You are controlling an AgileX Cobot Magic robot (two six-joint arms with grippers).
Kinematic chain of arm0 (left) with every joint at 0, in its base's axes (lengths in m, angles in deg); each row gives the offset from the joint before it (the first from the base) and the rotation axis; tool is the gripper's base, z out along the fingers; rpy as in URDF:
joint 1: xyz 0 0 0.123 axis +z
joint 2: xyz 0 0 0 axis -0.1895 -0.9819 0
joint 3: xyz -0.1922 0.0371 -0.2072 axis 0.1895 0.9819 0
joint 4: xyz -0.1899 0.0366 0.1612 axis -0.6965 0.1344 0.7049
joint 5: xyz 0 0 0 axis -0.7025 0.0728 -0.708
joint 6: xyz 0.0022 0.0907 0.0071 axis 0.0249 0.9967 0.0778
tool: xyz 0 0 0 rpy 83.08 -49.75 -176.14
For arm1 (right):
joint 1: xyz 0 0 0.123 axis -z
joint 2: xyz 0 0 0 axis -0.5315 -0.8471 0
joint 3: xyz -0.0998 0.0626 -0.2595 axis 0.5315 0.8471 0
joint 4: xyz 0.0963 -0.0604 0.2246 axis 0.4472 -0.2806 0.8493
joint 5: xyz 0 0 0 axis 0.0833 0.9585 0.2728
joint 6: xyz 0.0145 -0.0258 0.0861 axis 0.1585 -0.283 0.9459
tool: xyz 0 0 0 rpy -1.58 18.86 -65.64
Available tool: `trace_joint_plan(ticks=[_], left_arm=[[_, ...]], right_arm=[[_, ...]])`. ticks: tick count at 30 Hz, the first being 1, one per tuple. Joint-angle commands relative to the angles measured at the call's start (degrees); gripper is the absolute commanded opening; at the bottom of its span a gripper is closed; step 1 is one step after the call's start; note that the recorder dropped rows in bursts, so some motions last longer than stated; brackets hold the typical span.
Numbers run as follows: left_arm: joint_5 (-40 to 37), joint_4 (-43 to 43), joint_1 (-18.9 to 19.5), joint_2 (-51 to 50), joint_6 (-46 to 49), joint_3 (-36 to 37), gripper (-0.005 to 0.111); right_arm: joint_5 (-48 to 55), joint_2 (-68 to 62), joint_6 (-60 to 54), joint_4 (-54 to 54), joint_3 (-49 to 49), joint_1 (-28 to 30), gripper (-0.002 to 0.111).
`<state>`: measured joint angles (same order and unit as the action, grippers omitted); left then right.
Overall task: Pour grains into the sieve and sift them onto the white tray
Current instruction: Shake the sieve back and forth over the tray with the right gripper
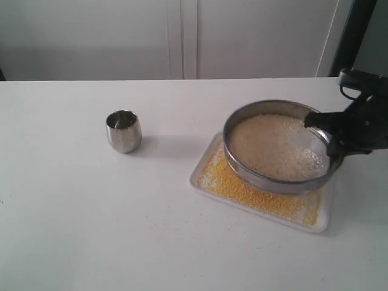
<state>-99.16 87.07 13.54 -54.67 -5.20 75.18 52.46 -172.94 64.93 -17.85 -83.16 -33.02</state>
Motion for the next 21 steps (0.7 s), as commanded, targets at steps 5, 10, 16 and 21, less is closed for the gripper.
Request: trace_joint_plan(ticks=[5,10,16,21], left_arm=[[-0.2,-0.6,0.2,0.3,0.0,0.6,0.0],[-0.2,-0.6,0.2,0.3,0.0,0.6,0.0],[-0.2,-0.6,0.2,0.3,0.0,0.6,0.0],[-0.2,-0.6,0.2,0.3,0.0,0.6,0.0]], right_arm=[[1.9,1.6,-1.2,1.2,0.4,1.9,0.0],[1.8,-2.1,-3.1,4.7,1.1,-0.5,0.0],[-1.2,-2.6,-6.7,10.6,2.0,-1.6,0.0],[-7.2,2.7,-3.6,10.2,6.2,2.4,0.0]])
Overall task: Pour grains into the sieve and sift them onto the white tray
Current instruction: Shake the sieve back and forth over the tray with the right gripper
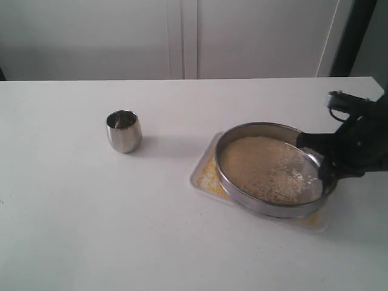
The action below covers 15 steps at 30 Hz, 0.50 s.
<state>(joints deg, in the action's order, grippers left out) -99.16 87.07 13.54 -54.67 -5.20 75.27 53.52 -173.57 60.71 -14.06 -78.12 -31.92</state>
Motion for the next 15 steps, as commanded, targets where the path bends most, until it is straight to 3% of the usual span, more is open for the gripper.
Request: trace_joint_plan(ticks=[1,5,10,15], left_arm=[[-0.2,-0.6,0.2,0.3,0.0,0.5,0.0],[-0.2,-0.6,0.2,0.3,0.0,0.5,0.0],[-0.2,-0.6,0.2,0.3,0.0,0.5,0.0],[-0.2,-0.6,0.2,0.3,0.0,0.5,0.0]], right_arm=[[-9.0,2.4,-2.1,9.8,0.5,-0.1,0.0],[2.0,0.1,-4.6,6.1,-2.3,-1.8,0.0],[-5.1,6.1,-1.1,3.3,0.4,1.1,0.0],[-3.9,0.4,-2.4,7.6,-2.7,-3.6,0.0]])
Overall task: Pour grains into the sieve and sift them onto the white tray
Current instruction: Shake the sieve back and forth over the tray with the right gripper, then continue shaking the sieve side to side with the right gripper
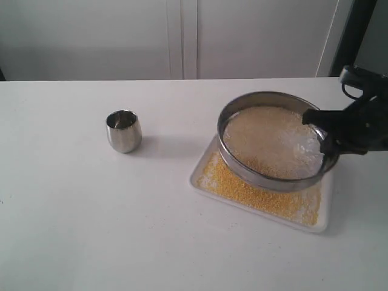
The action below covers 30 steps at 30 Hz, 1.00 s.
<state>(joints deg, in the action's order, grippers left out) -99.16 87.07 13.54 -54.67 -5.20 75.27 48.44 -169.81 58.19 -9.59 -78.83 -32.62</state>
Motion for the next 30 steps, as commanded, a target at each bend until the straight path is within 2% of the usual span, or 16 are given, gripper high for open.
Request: trace_joint_plan(ticks=[1,5,9,11,14,16,19,21,24,27,30], left_arm=[[-0.2,-0.6,0.2,0.3,0.0,0.5,0.0],[-0.2,-0.6,0.2,0.3,0.0,0.5,0.0],[-0.2,-0.6,0.2,0.3,0.0,0.5,0.0],[-0.2,-0.6,0.2,0.3,0.0,0.5,0.0],[-0.2,-0.6,0.2,0.3,0.0,0.5,0.0],[-0.2,-0.6,0.2,0.3,0.0,0.5,0.0],[-0.2,-0.6,0.2,0.3,0.0,0.5,0.0],[-0.2,-0.6,0.2,0.3,0.0,0.5,0.0],[-0.2,-0.6,0.2,0.3,0.0,0.5,0.0],[-0.2,-0.6,0.2,0.3,0.0,0.5,0.0],[-0.2,-0.6,0.2,0.3,0.0,0.5,0.0]], right_arm=[[2.6,-3.5,0.1,2.4,-1.9,-2.7,0.0],[2.0,1.5,3.1,-6.2,0.7,0.1,0.0],[-8.9,0.5,4.3,-2.6,1.5,-2.1,0.0],[-6.0,-1.9,3.7,-3.5,-0.2,-3.8,0.0],[-1.8,-1.4,4.3,-7.4,-0.2,-2.9,0.0],[-4.0,0.0,5.4,-9.1,0.8,-2.3,0.0],[-10.6,-0.8,5.4,-4.8,0.7,-4.0,0.0],[-8.3,-2.5,5.3,-5.7,-1.1,-5.3,0.0],[-4.2,-1.2,5.7,-11.8,-1.2,-4.4,0.0],[-9.0,0.7,11.1,-14.5,0.0,-3.3,0.0],[-11.6,-1.9,10.8,-12.8,-1.4,-5.8,0.0]])
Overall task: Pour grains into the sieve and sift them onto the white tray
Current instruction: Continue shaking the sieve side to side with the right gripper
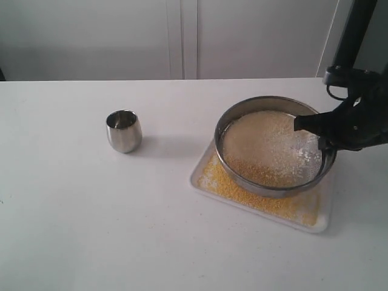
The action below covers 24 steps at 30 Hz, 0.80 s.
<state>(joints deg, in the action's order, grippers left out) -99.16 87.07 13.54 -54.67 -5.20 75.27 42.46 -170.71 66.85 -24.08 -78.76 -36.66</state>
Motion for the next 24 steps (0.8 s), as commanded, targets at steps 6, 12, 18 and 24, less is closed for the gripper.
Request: trace_joint_plan(ticks=[6,12,18,24], left_arm=[[-0.2,-0.6,0.2,0.3,0.0,0.5,0.0],[-0.2,-0.6,0.2,0.3,0.0,0.5,0.0],[-0.2,-0.6,0.2,0.3,0.0,0.5,0.0],[-0.2,-0.6,0.2,0.3,0.0,0.5,0.0]], right_arm=[[1.8,0.7,4.2,-5.4,-0.8,1.0,0.0],[-3.9,-2.1,4.0,0.1,-1.1,-2.4,0.0],[0.1,1.4,4.3,-2.5,-0.5,0.7,0.0],[1.1,-2.6,2.8,1.7,-2.6,-2.5,0.0]])
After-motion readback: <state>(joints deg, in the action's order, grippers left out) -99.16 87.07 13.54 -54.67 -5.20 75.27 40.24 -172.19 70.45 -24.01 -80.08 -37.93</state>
